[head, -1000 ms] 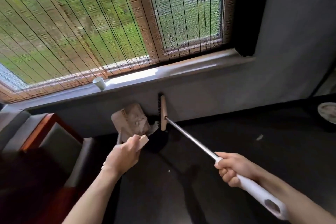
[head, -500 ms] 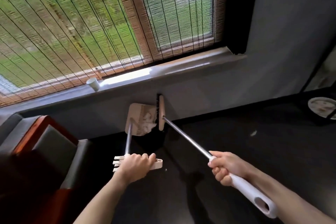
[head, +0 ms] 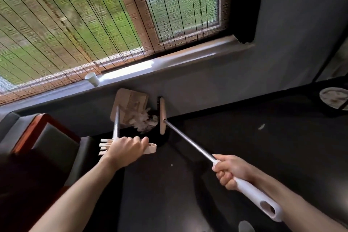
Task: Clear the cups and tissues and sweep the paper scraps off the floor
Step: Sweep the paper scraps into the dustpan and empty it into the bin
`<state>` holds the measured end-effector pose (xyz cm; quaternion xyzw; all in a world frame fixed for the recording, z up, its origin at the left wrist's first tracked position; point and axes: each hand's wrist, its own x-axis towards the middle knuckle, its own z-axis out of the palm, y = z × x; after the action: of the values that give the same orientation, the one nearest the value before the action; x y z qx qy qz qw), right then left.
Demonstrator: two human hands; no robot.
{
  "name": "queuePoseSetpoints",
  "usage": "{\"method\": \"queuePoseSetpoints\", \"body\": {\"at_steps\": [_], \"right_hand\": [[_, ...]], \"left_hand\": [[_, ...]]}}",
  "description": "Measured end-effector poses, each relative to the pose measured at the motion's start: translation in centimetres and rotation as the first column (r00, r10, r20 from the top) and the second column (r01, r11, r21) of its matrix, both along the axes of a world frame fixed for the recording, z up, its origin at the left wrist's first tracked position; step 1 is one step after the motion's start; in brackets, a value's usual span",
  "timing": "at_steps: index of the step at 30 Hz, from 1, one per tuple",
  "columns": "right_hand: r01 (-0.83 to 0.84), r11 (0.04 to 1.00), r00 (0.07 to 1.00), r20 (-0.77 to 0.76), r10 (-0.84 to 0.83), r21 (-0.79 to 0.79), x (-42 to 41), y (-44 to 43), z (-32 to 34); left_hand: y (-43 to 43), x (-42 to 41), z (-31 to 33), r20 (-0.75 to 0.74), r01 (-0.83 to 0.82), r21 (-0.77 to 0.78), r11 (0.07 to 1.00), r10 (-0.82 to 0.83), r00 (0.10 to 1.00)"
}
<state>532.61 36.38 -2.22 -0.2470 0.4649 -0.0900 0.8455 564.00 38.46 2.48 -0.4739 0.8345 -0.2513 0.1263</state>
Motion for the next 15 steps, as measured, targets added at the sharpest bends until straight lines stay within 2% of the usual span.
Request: {"method": "queuePoseSetpoints", "body": {"at_steps": [3,9,11,15], "right_hand": [[-0.016,1.000,1.000,-0.011,0.016,0.000,0.1,0.3,-0.4],[-0.035,0.999,0.998,-0.054,0.033,-0.028,-0.7,1.0,-1.5],[-0.035,0.998,0.997,-0.076,0.031,-0.051,-1.1,1.1,-1.7],[-0.037,0.998,0.995,-0.091,0.032,-0.059,-1.8,0.5,-1.8]], "left_hand": [[0.5,-0.6,-2.2,0.030,0.001,0.013,1.000,-0.001,1.000],[0.7,-3.6,-7.5,0.078,-0.091,0.253,0.963,0.074,0.994],[-0.6,-3.0,-6.2,0.051,-0.102,0.250,0.963,0.092,0.994],[-2.1,-0.4,-1.5,-0.005,-0.087,0.114,0.990,0.089,0.996]]}}
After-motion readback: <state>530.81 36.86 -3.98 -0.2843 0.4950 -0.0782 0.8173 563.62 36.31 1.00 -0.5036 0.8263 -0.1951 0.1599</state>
